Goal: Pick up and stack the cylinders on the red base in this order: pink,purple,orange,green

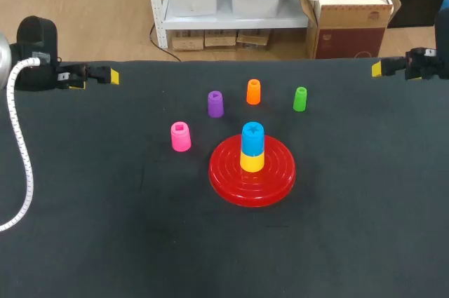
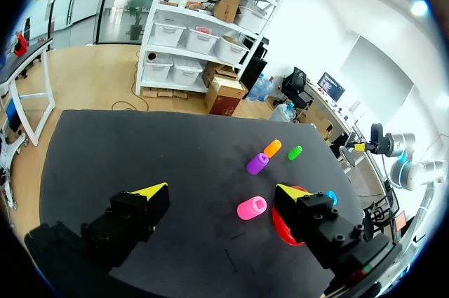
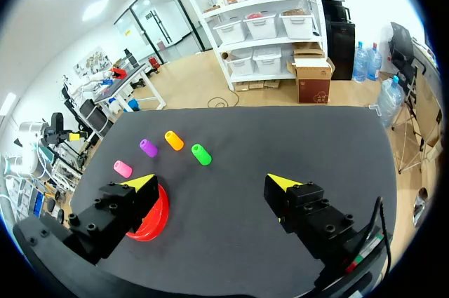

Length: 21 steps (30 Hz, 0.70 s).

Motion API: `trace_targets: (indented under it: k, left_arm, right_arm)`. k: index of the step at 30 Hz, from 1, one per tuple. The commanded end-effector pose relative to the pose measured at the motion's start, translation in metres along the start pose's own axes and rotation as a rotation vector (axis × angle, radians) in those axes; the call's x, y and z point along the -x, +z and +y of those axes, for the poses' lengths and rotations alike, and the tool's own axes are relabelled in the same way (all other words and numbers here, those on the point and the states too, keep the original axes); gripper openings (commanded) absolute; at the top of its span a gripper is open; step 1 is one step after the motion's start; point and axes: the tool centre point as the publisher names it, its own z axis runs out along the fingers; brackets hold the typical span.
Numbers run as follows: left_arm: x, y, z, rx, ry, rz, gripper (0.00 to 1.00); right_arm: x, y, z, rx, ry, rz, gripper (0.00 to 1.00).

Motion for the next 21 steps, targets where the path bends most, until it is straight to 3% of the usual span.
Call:
trace_targets:
  k: [1,6,14,16,21]
  left_arm:
    - [-0.003,0.002,-0.005,0.004,0.181,0.006,1.00]
    - [-0.016,-0.007,-0.018,-0.179,0.484,0.049,1.00]
    - [-0.036,-0.019,-0.025,-0.339,0.680,0.120,1.00]
    - [-0.039,-0.022,-0.026,-0.352,0.695,0.140,1.00]
    - [-0.043,-0.016,-0.021,-0.277,0.736,0.142,1.00]
  right_arm:
    - [0.000,0.000,0.000,-0.001,0.000,-0.001,1.00]
    - [0.000,0.000,0.000,-0.001,0.000,-0.001,1.00]
    - [0.000,0.000,0.000,-0.001,0.000,-0.001,1.00]
    - [0.000,0.000,0.000,-0.001,0.000,-0.001,1.00]
    - [0.000,0.000,0.000,-0.001,0.000,-0.001,1.00]
